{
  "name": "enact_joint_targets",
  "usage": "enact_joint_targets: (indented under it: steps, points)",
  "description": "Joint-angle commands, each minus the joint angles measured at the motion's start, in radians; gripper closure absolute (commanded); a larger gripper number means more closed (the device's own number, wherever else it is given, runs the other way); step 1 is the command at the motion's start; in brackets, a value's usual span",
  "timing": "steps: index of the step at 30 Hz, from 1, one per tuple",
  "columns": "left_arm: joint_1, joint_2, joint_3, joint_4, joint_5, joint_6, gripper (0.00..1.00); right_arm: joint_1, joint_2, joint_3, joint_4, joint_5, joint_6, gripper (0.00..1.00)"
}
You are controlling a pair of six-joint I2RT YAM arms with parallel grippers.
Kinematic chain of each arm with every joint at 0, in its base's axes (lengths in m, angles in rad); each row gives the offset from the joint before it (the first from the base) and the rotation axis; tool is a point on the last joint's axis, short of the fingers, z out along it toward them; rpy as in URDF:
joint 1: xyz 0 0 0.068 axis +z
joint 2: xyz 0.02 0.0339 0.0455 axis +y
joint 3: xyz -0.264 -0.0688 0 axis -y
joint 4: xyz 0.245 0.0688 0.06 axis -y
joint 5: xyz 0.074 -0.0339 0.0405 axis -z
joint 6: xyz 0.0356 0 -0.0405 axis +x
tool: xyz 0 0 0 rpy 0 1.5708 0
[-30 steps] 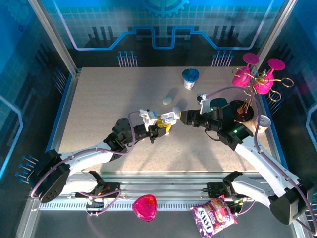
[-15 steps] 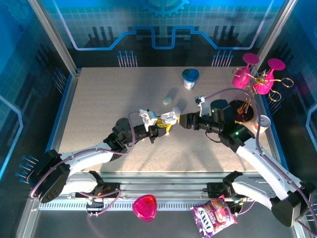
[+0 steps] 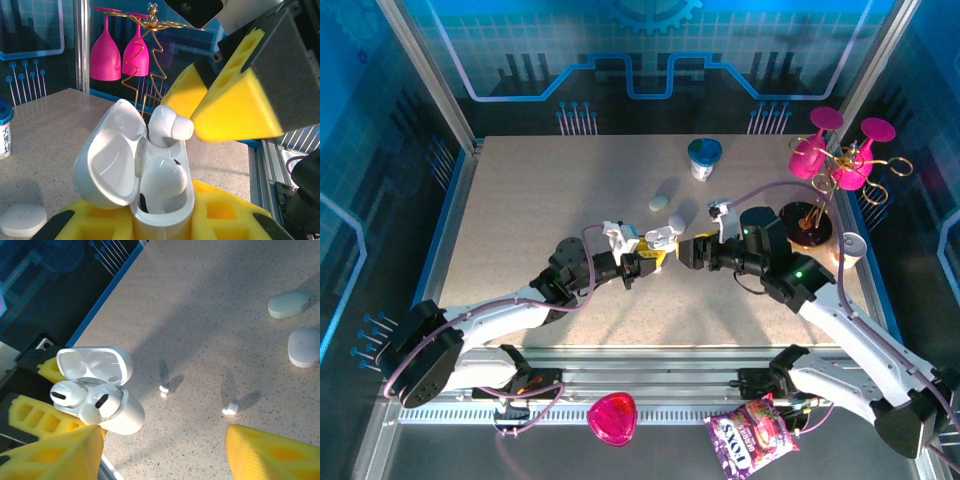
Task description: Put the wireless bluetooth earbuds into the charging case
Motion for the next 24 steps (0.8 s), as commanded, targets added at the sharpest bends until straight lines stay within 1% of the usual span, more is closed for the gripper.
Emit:
enact_joint_targets:
  steps: [1, 5, 16, 20, 24]
  points:
    - [-0.007, 0.009, 0.015, 0.048, 0.018, 0.027, 0.83, -0.015, -0.018, 0.022, 0.018, -0.036, 0.009, 0.34]
    - [-0.007, 0.009, 0.014, 0.052, 0.023, 0.025, 0.82, -0.016, 0.011, 0.028, 0.046, -0.068, 0.018, 0.34]
    - [-0.005, 0.010, 0.015, 0.061, 0.048, 0.028, 0.83, -0.001, 0.062, 0.035, 0.081, -0.085, 0.029, 0.34]
    - [-0.006, 0.015, 0.015, 0.078, 0.060, 0.026, 0.83, 0.009, 0.076, 0.051, 0.066, -0.056, 0.030, 0.33]
    - [-0.005, 0.027, 0.012, 0.098, 0.072, 0.028, 0.83, 0.045, 0.084, 0.074, 0.035, 0.013, -0.010, 0.29]
